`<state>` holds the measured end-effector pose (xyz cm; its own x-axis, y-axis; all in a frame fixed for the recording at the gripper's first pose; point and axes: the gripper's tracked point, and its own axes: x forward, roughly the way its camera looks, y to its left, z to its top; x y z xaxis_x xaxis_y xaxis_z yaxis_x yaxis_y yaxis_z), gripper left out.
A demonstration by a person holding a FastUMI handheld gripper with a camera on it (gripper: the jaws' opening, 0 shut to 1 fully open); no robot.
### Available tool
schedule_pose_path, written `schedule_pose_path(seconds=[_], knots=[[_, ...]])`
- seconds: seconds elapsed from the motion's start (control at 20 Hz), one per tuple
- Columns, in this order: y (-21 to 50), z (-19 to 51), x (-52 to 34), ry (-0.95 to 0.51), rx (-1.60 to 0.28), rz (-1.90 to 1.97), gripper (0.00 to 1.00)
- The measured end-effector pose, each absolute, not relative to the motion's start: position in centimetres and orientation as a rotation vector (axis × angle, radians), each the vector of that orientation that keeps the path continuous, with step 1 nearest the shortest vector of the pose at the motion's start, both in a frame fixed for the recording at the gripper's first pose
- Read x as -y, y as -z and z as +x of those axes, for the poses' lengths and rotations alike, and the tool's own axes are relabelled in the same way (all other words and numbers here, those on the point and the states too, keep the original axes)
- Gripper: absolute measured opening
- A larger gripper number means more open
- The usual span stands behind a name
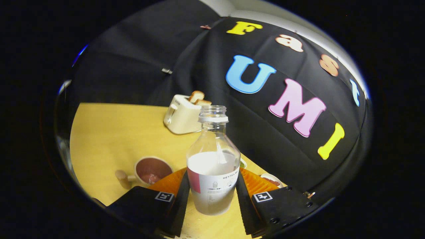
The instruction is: Take the bottle from table, then pour the juice into the cup, finally place the bottle on the coaster
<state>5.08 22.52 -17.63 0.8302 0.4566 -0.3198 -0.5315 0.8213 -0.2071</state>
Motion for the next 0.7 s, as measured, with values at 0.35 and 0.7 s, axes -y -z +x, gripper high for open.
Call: schedule_pose_path(seconds=[0.35, 0.7], knots=[[12.0, 10.7, -19.9, -0.417, -0.151, -0.015, 0.72], [16.3, 16.1, -19.1, -0.332, -0.193, 0.105, 0.72]])
